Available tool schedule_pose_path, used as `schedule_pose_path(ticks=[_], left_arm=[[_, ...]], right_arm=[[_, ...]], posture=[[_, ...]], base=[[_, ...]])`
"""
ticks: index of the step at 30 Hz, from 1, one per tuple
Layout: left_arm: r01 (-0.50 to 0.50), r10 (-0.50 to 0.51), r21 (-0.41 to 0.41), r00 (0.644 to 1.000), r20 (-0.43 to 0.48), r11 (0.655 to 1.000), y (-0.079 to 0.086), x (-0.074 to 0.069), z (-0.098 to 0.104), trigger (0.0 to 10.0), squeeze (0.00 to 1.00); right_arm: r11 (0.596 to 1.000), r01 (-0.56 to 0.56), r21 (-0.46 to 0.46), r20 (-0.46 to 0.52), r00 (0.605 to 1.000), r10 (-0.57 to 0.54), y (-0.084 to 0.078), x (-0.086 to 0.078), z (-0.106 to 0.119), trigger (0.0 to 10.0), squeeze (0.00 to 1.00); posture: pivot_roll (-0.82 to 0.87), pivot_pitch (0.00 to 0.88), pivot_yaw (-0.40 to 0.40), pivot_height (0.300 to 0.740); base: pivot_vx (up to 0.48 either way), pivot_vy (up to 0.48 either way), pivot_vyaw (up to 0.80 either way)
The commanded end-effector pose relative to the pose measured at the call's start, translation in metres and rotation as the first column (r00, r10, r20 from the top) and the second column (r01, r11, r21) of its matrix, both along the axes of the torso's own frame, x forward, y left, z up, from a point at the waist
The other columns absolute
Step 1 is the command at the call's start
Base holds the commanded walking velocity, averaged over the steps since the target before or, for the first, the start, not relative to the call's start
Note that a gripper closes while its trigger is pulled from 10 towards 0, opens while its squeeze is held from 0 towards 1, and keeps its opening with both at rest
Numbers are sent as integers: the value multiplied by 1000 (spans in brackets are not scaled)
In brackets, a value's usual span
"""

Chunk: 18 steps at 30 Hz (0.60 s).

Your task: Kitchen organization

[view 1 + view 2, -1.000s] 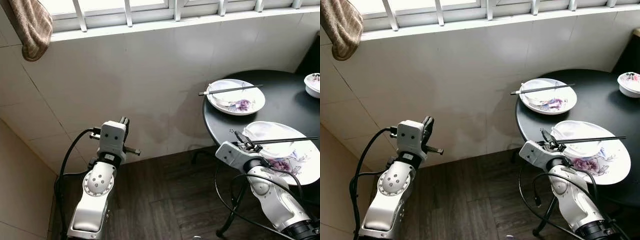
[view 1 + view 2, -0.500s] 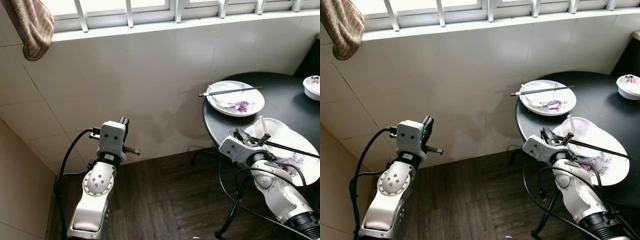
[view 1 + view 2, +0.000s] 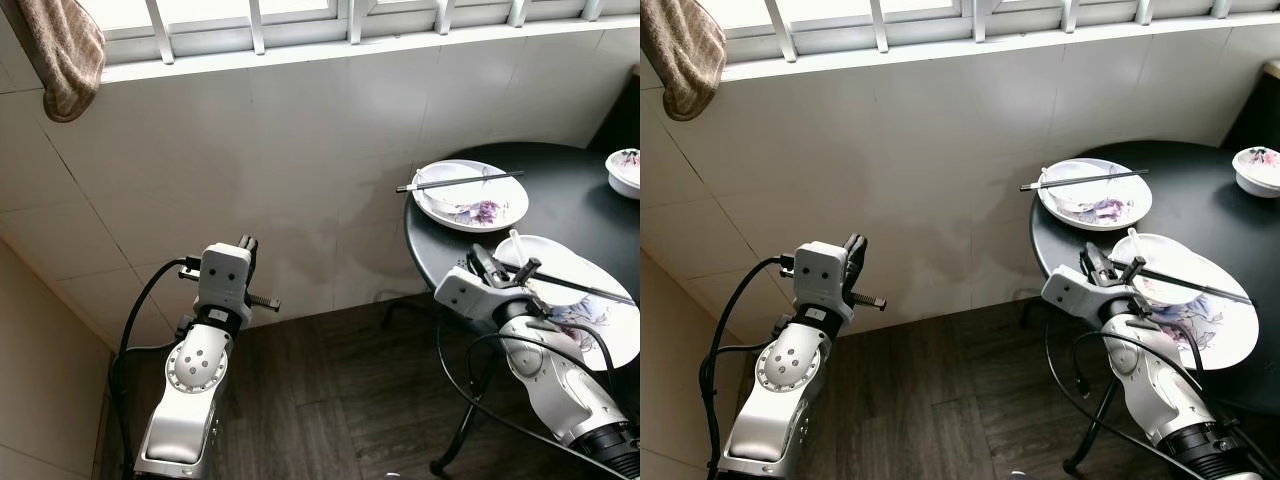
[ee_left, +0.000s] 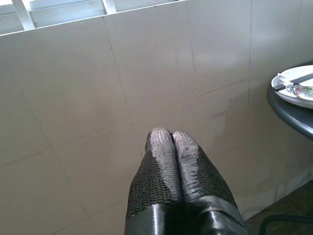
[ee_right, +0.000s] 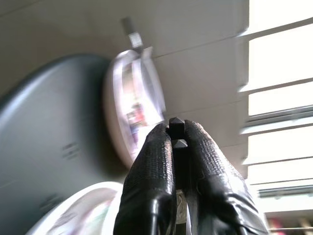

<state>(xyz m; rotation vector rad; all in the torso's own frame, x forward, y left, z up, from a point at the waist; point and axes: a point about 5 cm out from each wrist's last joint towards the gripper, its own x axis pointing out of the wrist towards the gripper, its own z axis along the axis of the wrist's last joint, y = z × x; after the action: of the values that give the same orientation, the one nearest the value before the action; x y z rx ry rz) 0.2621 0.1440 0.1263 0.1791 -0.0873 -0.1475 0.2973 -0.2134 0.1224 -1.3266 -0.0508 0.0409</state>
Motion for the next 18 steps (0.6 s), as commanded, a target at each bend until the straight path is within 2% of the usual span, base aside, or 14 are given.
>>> schedule_pose_path(ticks=[1, 3, 7, 10, 12, 13, 14, 15, 17, 18], left_arm=[[-7, 7, -13, 1000, -13, 1000, 1, 1, -1, 10000, 0], [-8, 8, -15, 1000, -14, 1000, 1, 1, -1, 10000, 0], [-9, 9, -17, 1000, -14, 1000, 1, 1, -2, 10000, 0], [-11, 11, -18, 1000, -14, 1000, 2, 2, -2, 10000, 0], [-15, 14, -21, 1000, -13, 1000, 3, 2, -1, 10000, 0], [-15, 14, -21, 1000, -13, 1000, 3, 2, -1, 10000, 0], [-17, 17, -23, 1000, -12, 1000, 3, 3, -1, 10000, 0], [-17, 17, -23, 1000, -12, 1000, 3, 3, -1, 10000, 0], [-25, 25, -31, 1000, 0, 999, 4, 4, 1, 10000, 0], [-31, 31, -35, 999, 7, 999, 5, 5, 3, 10000, 0]], right_arm=[[1000, 15, -26, 111, 994, -12, -3, 5, 22, 0, 0], [1000, -4, -17, 168, 986, 7, 1, 7, 32, 0, 0], [999, -47, -10, 223, 974, 48, 9, 8, 41, 0, 0], [997, -74, -25, 250, 965, 78, 17, 8, 45, 0, 0], [992, -121, -25, 275, 954, 123, 30, 8, 48, 0, 0], [992, -121, -25, 275, 954, 123, 30, 8, 48, 0, 0], [989, -150, -18, 279, 949, 149, 38, 9, 50, 4000, 0], [989, -150, -18, 279, 949, 149, 38, 9, 50, 4000, 0], [974, -226, 5, 299, 930, 214, 55, 8, 55, 3647, 0], [964, -265, 13, 305, 919, 249, 63, 8, 57, 9725, 0]], posture=[[-43, 23, 10, 740], [-43, 23, 10, 740], [-43, 23, 10, 740], [-42, 21, 12, 740], [-43, 20, 13, 740], [-43, 20, 13, 740], [-45, 21, 14, 740], [-45, 21, 14, 740], [-40, 21, 15, 740], [-38, 21, 16, 740]], base=[[0, 0, 0], [0, 0, 0], [0, 0, 0], [0, 0, 800], [0, 0, 800], [0, 0, 800], [0, 0, 800], [0, 0, 800], [0, 0, 800], [0, 0, 800]])
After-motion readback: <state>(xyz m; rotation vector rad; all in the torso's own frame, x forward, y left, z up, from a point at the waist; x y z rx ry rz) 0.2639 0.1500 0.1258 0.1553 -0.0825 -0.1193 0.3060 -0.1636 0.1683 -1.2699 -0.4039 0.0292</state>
